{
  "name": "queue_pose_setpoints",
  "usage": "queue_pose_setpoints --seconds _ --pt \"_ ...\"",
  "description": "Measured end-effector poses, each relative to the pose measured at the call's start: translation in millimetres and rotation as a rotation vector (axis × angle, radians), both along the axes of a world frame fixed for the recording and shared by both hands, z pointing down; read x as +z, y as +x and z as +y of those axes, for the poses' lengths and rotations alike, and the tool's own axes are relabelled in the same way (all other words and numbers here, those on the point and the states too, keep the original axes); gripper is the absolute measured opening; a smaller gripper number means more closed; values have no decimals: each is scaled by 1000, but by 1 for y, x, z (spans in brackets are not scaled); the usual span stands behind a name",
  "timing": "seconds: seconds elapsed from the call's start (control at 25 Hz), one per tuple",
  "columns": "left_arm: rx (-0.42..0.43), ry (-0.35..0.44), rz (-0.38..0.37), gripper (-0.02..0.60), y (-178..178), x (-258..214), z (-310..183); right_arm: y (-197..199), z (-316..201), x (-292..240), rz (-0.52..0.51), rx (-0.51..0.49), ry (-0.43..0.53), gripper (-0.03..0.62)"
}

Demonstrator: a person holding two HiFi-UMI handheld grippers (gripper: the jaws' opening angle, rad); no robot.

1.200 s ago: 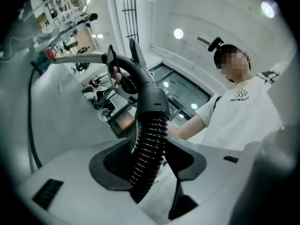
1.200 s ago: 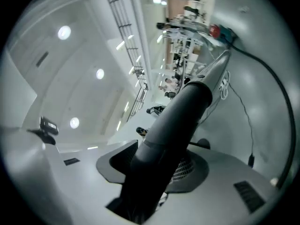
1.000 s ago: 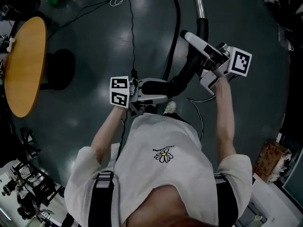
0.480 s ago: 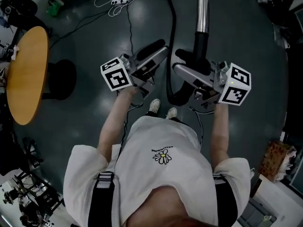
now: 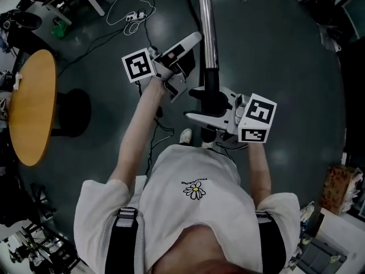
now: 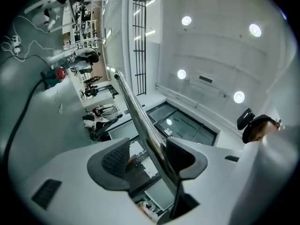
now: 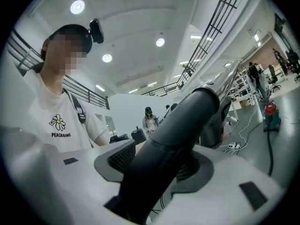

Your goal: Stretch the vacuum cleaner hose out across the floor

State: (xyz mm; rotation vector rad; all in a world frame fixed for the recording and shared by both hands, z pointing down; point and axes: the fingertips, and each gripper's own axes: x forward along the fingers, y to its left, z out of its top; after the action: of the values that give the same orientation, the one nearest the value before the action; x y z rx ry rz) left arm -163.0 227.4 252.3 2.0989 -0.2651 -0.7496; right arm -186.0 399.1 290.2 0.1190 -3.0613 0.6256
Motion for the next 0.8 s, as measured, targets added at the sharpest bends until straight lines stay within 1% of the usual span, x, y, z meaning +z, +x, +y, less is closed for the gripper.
queue_pose_setpoints --seconds 0.08,0.2,0.36,0.52,0.6,0.72,0.8 --pt "26 0 2 225 4 0 -2 3 0 2 2 7 8 229" --pt "39 13 -7 225 10 -5 -6 2 -4 9 13 15 -2 229" --pt "60 13 -69 235 29 -5 -11 4 0 21 46 -3 -15 229" --pt "106 0 -46 235 36 2 -6 6 8 31 56 -17 -2 233" --pt "125 13 -38 235 39 6 -1 8 12 42 104 -16 33 233" --pt "187 53 -48 235 48 10 8 12 20 56 182 -25 77 238" --pt "218 53 -47 235 54 14 7 16 21 58 173 -31 59 238"
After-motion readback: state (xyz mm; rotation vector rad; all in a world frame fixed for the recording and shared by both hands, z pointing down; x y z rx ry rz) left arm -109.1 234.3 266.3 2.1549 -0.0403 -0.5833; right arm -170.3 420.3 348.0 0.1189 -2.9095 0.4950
